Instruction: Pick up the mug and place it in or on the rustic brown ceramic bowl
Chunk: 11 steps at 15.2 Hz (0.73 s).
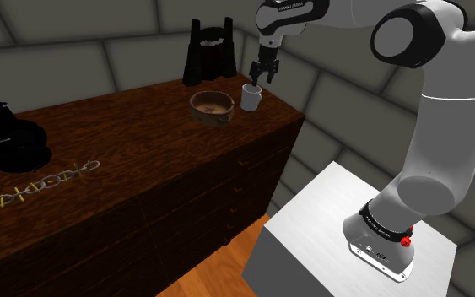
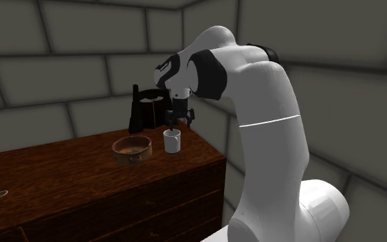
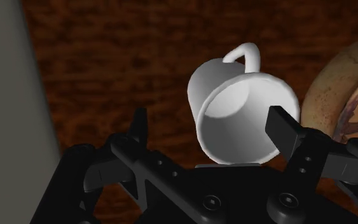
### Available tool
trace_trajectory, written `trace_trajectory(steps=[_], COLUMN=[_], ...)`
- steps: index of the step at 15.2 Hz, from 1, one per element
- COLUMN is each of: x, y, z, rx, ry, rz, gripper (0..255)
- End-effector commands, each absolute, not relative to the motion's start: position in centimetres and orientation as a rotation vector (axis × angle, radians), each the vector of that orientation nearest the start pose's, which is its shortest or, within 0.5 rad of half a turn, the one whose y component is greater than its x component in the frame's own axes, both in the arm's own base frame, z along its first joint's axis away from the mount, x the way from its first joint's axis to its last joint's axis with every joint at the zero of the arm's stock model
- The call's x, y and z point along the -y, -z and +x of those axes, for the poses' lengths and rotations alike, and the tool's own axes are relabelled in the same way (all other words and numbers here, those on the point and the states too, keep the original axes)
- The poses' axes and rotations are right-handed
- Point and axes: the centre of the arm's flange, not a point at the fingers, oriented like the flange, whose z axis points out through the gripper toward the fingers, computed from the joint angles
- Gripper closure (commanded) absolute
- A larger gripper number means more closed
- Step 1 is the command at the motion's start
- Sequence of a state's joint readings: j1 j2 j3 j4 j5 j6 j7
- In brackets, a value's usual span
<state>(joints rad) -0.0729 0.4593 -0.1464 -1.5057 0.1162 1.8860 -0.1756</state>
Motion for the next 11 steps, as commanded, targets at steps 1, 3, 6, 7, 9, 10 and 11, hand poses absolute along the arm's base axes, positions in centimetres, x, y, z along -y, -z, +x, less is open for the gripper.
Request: trace_trajectory(steps=[1,3,6,7,9,10,11], x=[12.9,12.8,12.7,12.7,12.6,12.6,12.6], y=[-38.8,-37.8,-36.2,-35.7,-34.9,-34.9,-34.9], z=[68.7,68.7,68.6,68.5,68.5,68.5,68.5], rx=[-0.106,-0.106,-0.106,-0.106,-0.106,-0.106,-0.106], ry=[-0.095,-0.095,-0.095,-0.095,-0.095,-0.095,-0.095], rz=[-3.072,-3.072,-3.072,-3.072,-3.072,-3.072,-3.072], gripper=[0,0,0,0,0,0,0])
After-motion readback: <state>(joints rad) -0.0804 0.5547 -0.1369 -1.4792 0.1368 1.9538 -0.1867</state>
